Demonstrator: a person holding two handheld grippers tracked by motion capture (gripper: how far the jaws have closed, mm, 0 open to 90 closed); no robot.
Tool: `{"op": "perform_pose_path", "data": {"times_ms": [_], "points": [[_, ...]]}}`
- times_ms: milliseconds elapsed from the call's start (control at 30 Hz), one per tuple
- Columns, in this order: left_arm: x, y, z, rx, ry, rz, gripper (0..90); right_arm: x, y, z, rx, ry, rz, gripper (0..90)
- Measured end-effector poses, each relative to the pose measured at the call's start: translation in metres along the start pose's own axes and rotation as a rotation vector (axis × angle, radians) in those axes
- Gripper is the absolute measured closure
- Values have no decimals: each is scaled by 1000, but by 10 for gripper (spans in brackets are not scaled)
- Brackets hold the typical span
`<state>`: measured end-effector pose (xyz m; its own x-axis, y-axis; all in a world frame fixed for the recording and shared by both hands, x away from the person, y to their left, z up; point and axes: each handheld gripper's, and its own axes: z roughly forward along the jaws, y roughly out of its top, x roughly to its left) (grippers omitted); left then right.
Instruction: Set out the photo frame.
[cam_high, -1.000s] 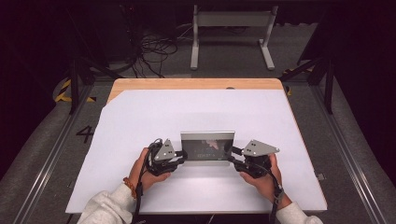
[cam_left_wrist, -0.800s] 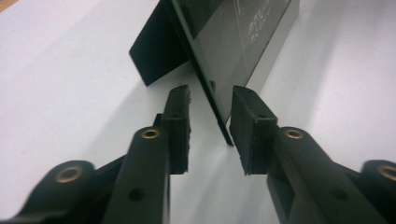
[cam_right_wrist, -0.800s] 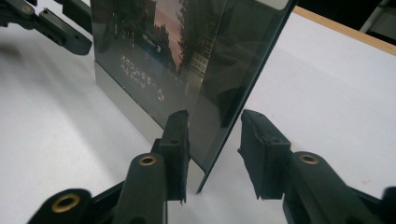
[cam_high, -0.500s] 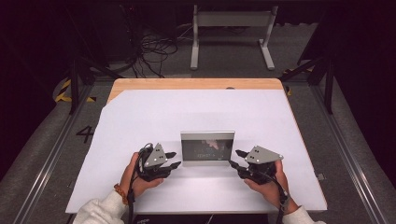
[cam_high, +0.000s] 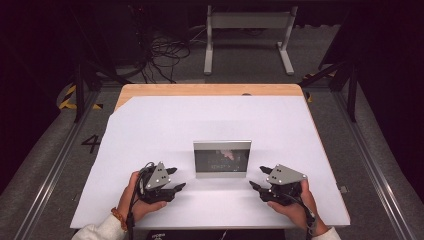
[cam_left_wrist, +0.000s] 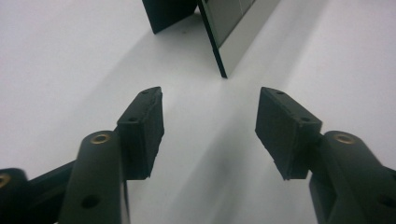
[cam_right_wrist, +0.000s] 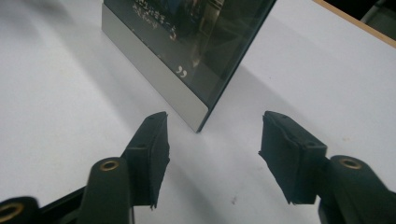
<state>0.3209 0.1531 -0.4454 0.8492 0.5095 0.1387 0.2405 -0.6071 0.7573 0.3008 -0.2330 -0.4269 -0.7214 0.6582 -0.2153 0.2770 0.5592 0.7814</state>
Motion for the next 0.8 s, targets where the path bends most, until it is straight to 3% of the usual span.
{"op": "perform_pose_path", "data": {"times_ms": [167,333,567,800], "points": [[-1,-8,-4,3,-6,-20,304,-1,-6,-2,1,3,4,346],[-2,-17,-2,18,-25,-49,201,-1,-14,-3,3,-10,10,221],[-2,-20,-2,-8,-50,-86,96,-1,-23,-1,5,2,27,106],[-4,-20,1,15,-57,-61,63,-1,-23,0,3,9,27,80]]}}
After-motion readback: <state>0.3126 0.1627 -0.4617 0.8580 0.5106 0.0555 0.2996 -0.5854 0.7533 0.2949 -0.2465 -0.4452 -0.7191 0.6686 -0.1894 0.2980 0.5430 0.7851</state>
